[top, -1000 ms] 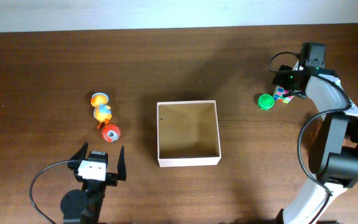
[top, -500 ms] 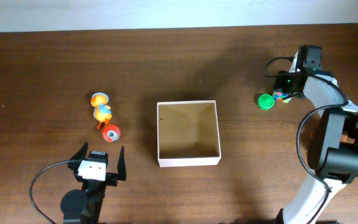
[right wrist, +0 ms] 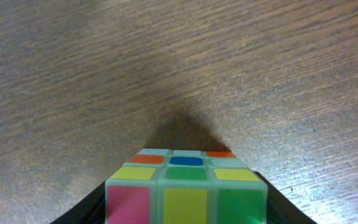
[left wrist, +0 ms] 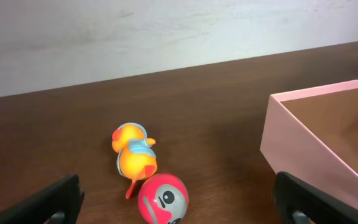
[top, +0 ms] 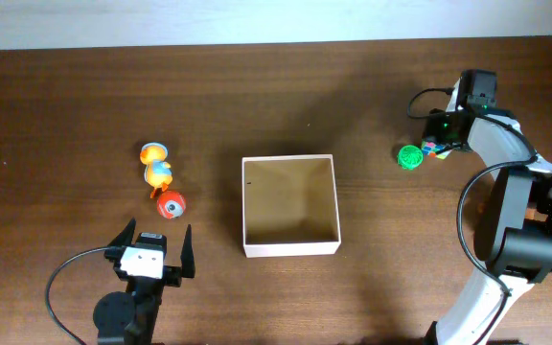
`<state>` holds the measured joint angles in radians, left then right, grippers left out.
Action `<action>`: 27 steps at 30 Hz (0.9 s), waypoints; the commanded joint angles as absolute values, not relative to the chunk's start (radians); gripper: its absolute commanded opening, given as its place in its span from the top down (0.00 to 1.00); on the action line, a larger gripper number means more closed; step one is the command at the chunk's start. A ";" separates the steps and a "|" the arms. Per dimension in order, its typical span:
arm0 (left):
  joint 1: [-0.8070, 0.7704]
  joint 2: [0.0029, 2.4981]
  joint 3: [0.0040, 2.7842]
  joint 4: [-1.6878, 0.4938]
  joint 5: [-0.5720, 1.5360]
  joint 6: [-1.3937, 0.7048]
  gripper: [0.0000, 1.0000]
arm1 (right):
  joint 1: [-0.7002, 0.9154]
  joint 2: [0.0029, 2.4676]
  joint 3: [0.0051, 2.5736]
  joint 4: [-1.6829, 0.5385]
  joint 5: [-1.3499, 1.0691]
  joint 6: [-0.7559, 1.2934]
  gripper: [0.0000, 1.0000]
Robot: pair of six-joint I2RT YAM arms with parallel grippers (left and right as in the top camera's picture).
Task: Pack container
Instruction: 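Lift the cube and carry it with the right gripper over the box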
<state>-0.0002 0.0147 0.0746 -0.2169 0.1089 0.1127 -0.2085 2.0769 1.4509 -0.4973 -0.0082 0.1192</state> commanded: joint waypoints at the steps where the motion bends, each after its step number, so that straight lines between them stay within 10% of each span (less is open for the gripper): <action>1: 0.004 0.006 0.067 -0.213 0.116 0.129 0.01 | -0.210 2.057 1.472 -0.522 -0.009 0.108 0.50; 27: 0.004 0.006 0.067 -0.213 0.116 0.129 0.01 | -0.073 1.885 1.867 -0.910 -0.561 0.029 0.49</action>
